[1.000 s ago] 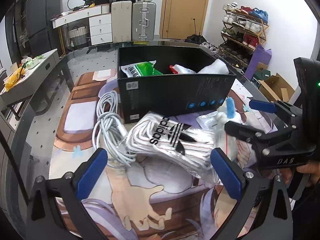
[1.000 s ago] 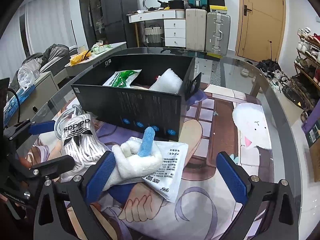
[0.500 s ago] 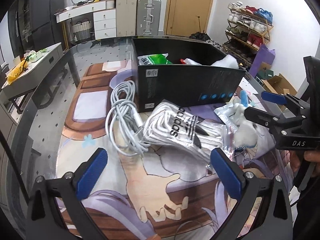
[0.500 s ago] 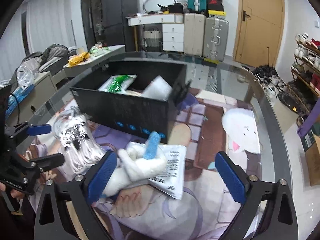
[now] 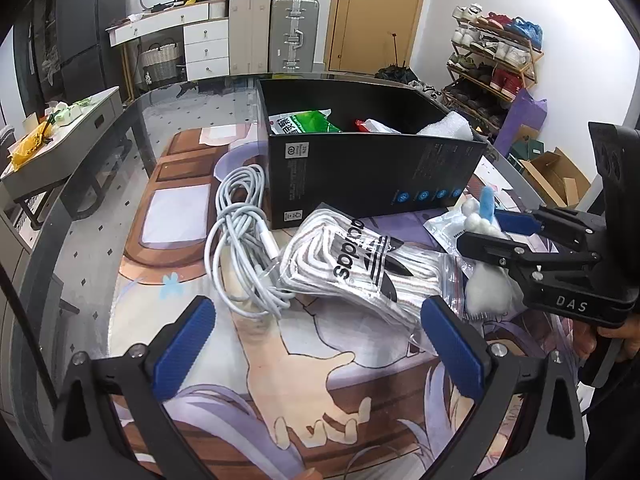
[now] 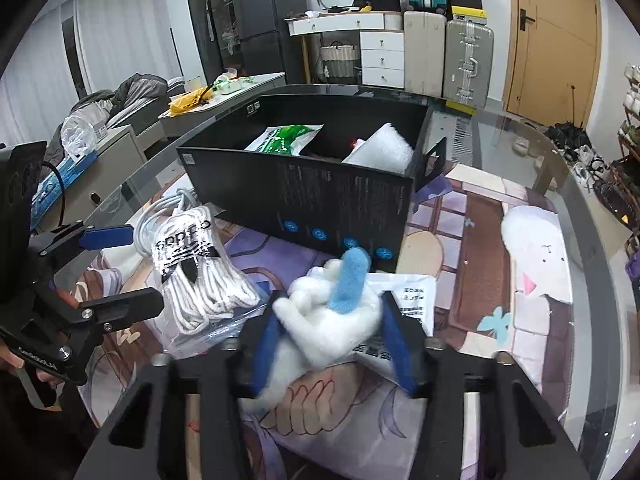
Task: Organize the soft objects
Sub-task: 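Move left tool to the Adidas sock bag while right tool reaches the white plush toy, then close left tool on the Adidas sock bag while right tool grips the plush toy, lift both, then carry the sock bag in left tool while right tool carries the plush toy over the box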
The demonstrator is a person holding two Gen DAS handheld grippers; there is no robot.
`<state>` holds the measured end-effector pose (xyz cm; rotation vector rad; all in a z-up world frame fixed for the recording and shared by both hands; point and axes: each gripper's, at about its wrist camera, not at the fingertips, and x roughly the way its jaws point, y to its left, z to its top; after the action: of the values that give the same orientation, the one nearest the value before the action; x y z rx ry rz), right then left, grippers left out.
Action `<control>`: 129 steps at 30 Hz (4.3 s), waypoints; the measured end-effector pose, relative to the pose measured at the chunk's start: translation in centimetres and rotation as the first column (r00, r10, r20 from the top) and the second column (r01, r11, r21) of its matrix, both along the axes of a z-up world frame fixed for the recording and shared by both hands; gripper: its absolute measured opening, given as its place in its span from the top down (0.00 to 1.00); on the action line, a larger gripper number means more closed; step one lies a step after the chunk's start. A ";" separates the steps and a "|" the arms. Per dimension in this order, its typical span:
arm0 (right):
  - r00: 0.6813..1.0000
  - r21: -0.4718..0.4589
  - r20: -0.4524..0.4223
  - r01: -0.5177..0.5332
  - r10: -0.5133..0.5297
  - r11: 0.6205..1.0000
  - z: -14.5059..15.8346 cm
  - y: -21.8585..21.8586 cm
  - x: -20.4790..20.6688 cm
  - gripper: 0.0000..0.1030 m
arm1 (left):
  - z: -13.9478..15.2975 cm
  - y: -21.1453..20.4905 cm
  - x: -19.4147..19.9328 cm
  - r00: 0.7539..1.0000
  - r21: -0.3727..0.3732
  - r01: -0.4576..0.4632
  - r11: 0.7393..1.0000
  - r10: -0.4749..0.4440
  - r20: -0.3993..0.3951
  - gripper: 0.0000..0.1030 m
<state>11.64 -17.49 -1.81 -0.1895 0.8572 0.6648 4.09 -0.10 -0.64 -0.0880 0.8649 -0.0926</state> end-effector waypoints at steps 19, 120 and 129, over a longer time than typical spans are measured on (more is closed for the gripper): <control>0.999 0.041 0.047 0.001 -0.003 0.999 1.7 -1.7 -0.5 0.59 | 0.9 -0.8 1.4 1.000 -0.055 0.001 0.998 -0.002 -0.006 0.00; 0.946 0.104 0.289 0.119 -0.144 0.987 11.8 1.8 5.5 0.59 | 9.1 2.7 8.2 0.970 -0.192 0.077 0.978 -0.029 0.242 0.71; 0.949 0.072 0.277 0.136 -0.151 0.988 10.5 2.6 7.5 0.59 | 7.8 2.2 9.8 0.977 -0.176 0.059 0.983 -0.021 0.213 0.71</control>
<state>19.13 -14.91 8.65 -0.1680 0.5724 0.5081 13.92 2.08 7.12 -0.2273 0.6448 -0.2149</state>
